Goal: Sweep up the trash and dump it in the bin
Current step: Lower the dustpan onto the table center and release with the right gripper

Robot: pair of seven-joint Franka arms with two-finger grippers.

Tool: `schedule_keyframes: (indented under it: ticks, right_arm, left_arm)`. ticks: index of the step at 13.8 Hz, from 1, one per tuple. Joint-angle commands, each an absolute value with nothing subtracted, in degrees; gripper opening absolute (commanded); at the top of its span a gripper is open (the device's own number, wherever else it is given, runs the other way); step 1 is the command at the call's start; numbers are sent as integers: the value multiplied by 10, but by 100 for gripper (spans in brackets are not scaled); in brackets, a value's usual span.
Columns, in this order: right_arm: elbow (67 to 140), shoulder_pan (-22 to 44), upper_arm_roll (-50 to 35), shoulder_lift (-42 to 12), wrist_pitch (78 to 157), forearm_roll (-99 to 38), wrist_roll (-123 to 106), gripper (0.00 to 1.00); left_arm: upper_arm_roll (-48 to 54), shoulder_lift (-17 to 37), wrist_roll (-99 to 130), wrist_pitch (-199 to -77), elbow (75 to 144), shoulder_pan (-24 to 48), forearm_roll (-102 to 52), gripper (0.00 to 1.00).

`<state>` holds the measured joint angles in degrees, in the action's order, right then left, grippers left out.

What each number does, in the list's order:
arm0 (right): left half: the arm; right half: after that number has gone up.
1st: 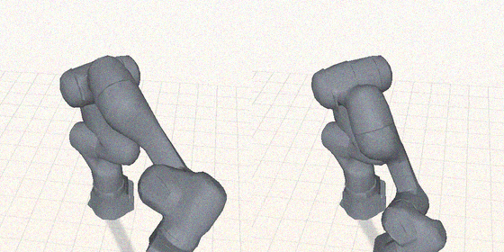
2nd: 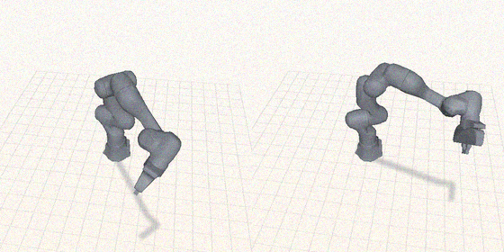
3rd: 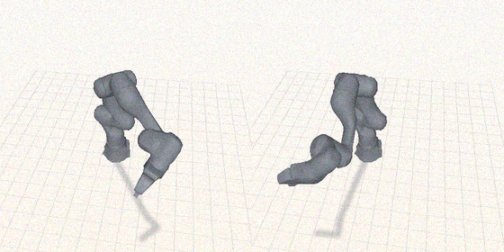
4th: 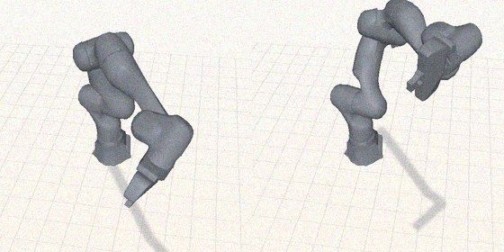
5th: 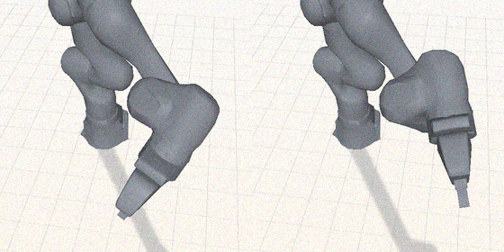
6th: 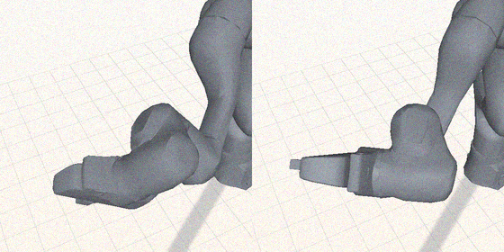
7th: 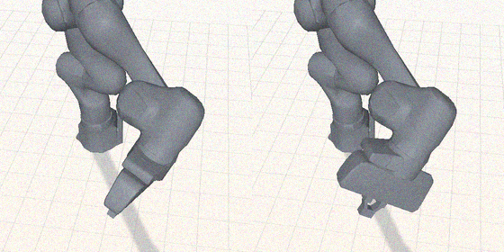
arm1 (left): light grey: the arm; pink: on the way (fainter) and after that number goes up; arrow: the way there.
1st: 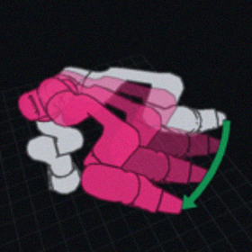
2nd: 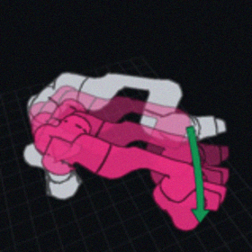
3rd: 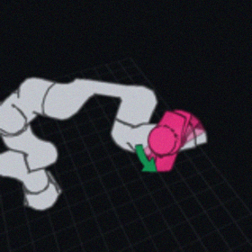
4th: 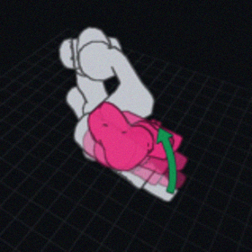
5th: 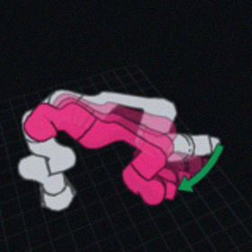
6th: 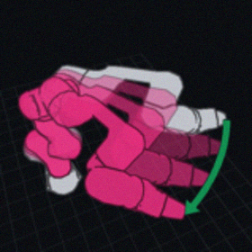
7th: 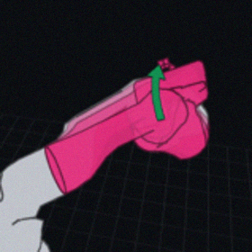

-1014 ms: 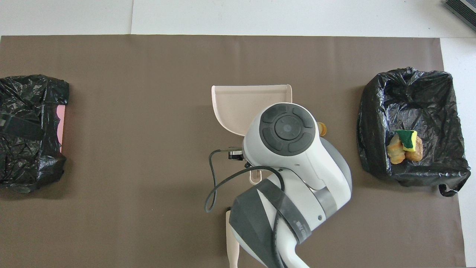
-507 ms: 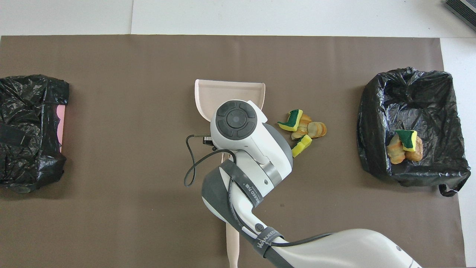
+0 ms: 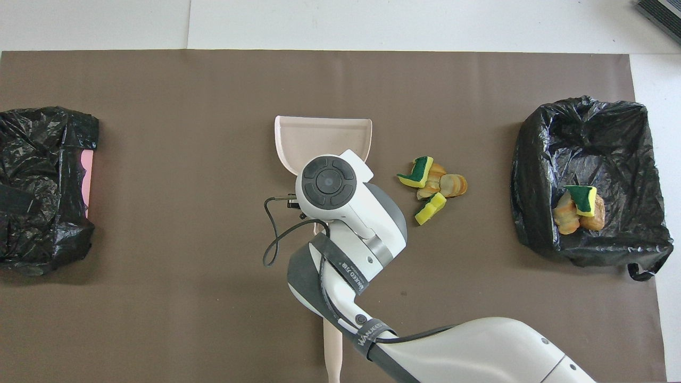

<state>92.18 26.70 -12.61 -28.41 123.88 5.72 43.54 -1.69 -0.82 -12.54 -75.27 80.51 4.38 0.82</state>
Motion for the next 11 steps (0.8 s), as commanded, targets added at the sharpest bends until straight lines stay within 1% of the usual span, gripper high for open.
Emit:
schedule_keyframes:
  ticks: [1,2,4,5,7,8,9,11]
  right_arm:
    - [932,265,-127,-276,1246,67,443,72]
    - [932,267,-127,-270,1238,67,441,100]
    - [933,265,-128,-230,1185,63,434,100]
    - [935,265,-128,-199,1147,54,423,100]
    - [933,263,-128,-151,1054,-4,399,100]
    - [942,266,-128,-124,1025,-27,405,100]
    - [962,269,-130,-97,1000,-39,410,100]
    - [1024,299,-130,-44,998,-41,429,100]
  left_arm:
    - [-11,-25,-99,-781,831,33,12,100]
    - [-11,-25,-95,-782,831,33,12,100]
    - [-11,-25,-95,-785,830,33,12,100]
    - [-11,-25,-95,-787,831,33,12,100]
    - [-11,-24,-95,-787,830,34,12,100]
    - [-11,-23,-97,-787,829,35,13,100]
    - [-11,-21,-97,-787,826,34,13,100]
    - [-11,-21,-95,-794,829,38,12,100]
